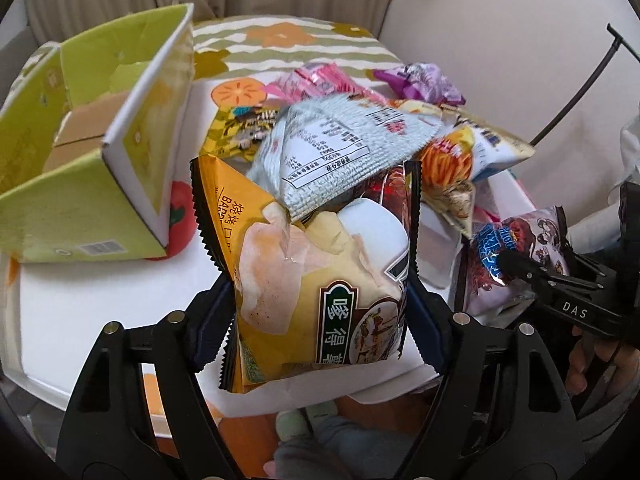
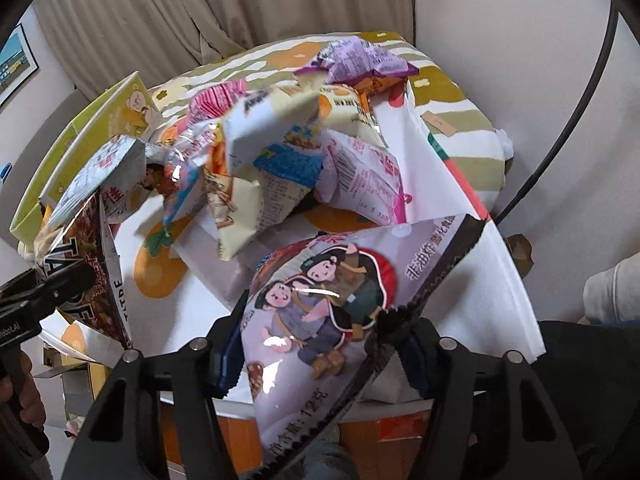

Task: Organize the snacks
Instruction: 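Carry both bags into the yellow-green box and open both tools to drop them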

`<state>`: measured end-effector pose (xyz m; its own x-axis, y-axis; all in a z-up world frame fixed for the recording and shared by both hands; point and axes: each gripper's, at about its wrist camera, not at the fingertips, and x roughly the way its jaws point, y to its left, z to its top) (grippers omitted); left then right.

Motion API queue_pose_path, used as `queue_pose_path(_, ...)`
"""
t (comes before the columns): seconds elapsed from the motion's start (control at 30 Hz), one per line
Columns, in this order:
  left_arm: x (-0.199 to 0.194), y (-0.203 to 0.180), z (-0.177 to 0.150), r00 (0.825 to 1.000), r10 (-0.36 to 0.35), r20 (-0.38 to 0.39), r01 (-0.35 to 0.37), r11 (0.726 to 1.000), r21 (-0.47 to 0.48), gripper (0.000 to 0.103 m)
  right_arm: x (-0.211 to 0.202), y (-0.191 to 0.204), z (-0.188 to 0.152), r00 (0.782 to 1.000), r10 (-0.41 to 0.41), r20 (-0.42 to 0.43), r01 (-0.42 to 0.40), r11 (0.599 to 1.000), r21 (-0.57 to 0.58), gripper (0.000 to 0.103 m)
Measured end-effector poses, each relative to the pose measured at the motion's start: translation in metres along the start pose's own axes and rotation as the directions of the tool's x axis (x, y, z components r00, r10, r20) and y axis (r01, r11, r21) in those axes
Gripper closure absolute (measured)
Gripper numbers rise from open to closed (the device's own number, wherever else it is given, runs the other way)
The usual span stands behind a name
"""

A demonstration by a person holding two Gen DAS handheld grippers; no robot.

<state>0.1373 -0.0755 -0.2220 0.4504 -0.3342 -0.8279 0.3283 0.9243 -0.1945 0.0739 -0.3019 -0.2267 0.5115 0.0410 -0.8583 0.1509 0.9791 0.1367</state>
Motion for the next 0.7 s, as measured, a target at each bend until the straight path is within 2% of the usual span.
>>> queue_pose_path(0.4, -0.056, -0.008, 0.016, 0.995, 0.035, 0.090, -0.036, 0.999, 0.004, 0.028, -0.046, 0.017, 0.030, 0.991, 0.055, 0.119, -0.049, 0.998, -0.049, 0.048)
queue_pose_path(0.7, -0.083, 0.013, 0.050, 0.983, 0.084, 0.162, -0.073, 0.995, -0.071, 0.028, -0.069, 0.051, 0.070, 0.974, 0.125, 0.191, -0.097, 0.984, -0.149, 0.048)
